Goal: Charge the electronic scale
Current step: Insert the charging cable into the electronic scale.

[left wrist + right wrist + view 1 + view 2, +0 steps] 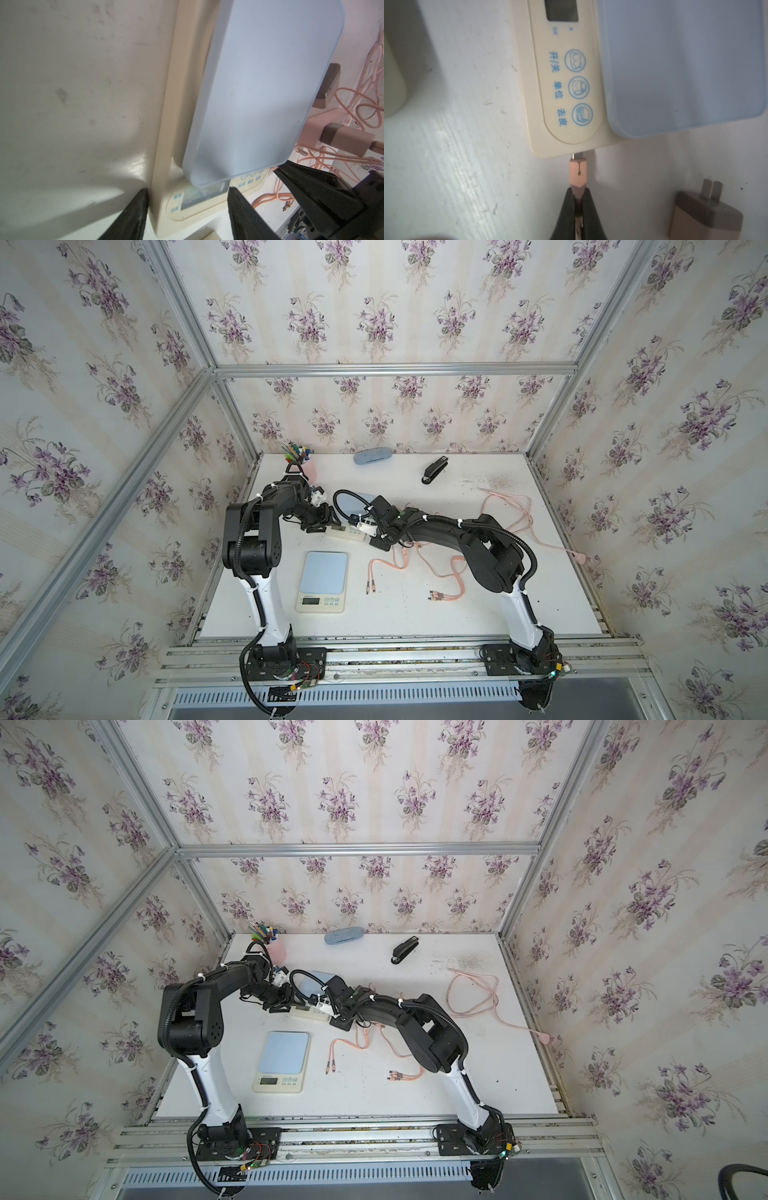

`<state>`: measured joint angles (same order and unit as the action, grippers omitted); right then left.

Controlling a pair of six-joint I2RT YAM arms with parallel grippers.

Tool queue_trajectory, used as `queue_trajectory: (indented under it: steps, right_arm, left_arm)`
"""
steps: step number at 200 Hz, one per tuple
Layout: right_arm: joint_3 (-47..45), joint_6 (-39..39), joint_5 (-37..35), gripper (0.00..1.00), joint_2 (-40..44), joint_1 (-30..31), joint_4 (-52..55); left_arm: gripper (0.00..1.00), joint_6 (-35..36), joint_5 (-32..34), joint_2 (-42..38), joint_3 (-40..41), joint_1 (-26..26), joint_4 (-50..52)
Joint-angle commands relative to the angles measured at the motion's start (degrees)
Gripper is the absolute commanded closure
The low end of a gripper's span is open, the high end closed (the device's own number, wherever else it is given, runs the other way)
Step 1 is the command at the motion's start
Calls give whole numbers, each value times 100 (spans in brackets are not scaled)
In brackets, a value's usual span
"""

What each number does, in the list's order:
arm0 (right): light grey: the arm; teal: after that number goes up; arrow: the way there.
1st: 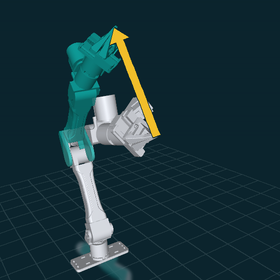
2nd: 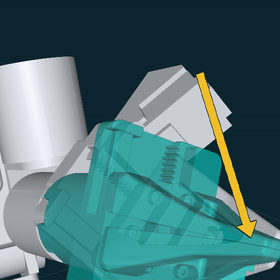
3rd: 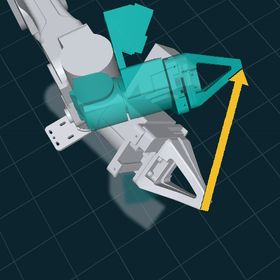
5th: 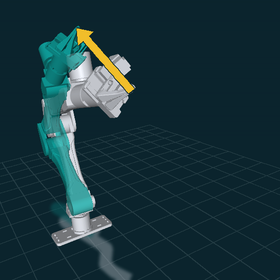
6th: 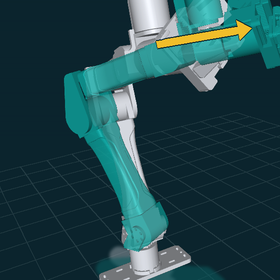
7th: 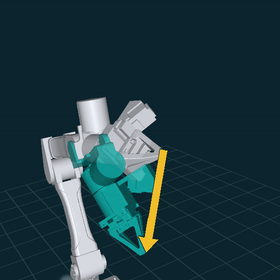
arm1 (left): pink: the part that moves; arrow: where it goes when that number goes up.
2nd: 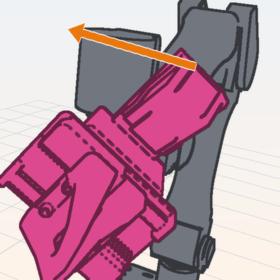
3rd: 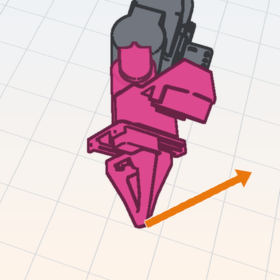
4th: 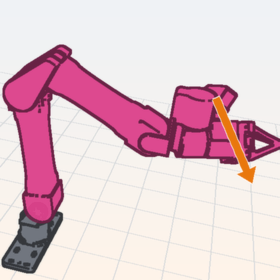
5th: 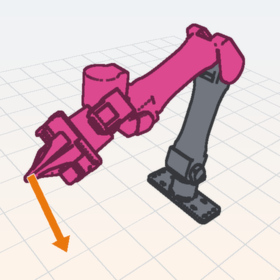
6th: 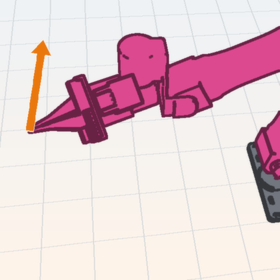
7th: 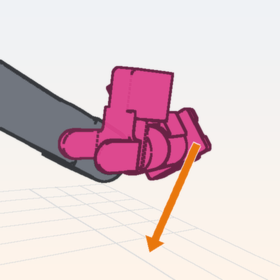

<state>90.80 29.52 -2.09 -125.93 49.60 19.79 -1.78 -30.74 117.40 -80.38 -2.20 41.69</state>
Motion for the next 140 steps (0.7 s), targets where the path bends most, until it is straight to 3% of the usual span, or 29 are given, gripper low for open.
queue_trajectory:
  steps: [1,140]
  right_arm:
    - [150,-69,195,100,-105,7,-65]
    - [1257,505,551,100,-559,225,878]
  left_arm:
    - [38,139,-220,16,65,69,224]
    - [44,586,-110,-147,224,570,471]
